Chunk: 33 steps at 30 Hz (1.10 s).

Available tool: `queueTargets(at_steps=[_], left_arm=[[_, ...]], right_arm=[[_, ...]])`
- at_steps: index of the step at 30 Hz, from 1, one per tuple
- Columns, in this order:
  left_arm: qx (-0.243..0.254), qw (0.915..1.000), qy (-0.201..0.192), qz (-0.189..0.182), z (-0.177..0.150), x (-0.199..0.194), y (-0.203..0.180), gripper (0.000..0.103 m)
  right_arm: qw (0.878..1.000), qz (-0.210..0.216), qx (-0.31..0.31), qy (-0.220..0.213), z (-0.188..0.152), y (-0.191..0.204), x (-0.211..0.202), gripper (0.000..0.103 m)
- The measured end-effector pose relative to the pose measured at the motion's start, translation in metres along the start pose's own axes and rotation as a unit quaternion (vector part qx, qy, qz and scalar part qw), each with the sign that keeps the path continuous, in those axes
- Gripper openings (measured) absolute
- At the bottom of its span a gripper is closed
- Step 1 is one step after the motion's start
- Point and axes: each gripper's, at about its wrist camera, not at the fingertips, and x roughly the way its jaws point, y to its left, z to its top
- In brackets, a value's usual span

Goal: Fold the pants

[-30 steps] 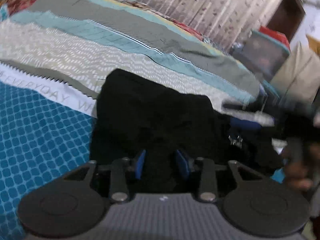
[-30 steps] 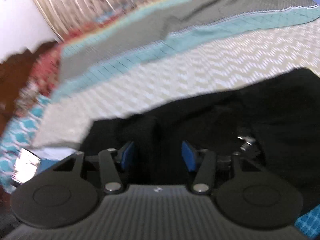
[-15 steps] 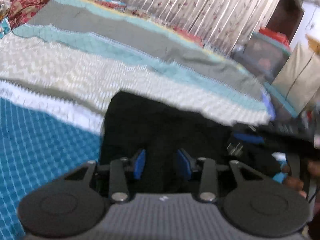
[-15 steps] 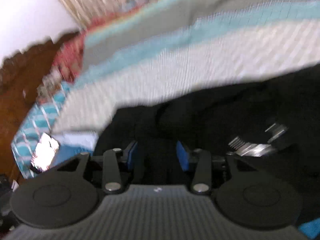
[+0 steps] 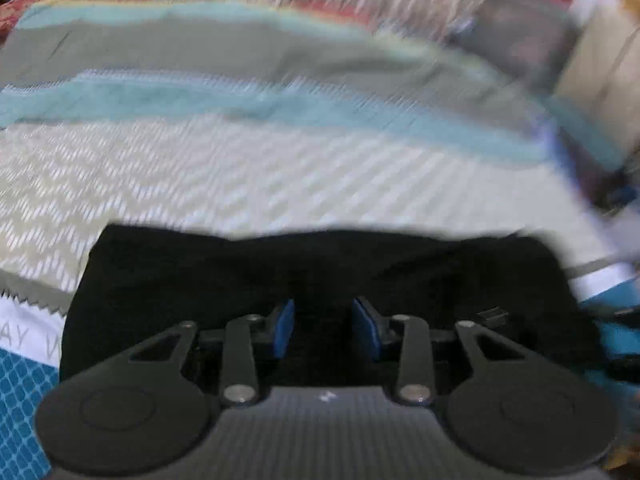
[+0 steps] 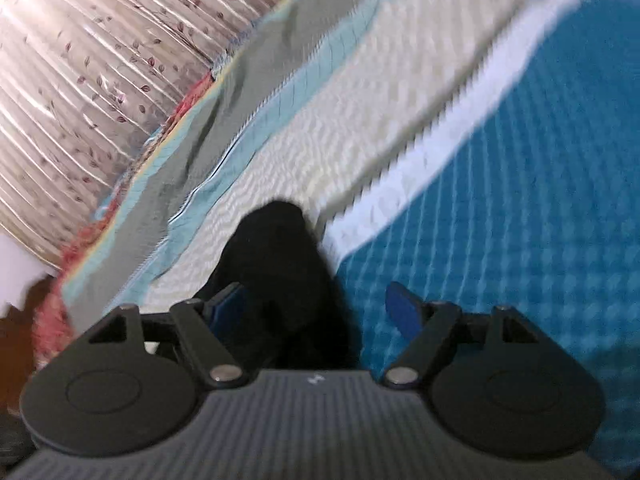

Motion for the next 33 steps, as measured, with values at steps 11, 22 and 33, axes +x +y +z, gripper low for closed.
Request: queueTargets(at_steps=[11, 22, 33], left_arm=[[-0.034, 0.9972, -0.018, -0.063, 0.032, -0.066, -0.042, 0.076], [0.124, 0.9913, 0.001, -0.045, 0.030, -0.076, -0.121, 0.033], [-0.067, 0.9936, -0.013, -0.091, 0.024, -0.114, 0.039, 0.020]], right_arm=[[0.988, 0.053, -0.144, 0.035, -0.022, 0.070, -0.010, 0.020], [0.891, 0.073, -0.448, 0.013, -0.106, 0.176, -0.022, 0.020], [0.860, 0.181, -0.474, 0.058, -0.136, 0.223, -0.023, 0.020]])
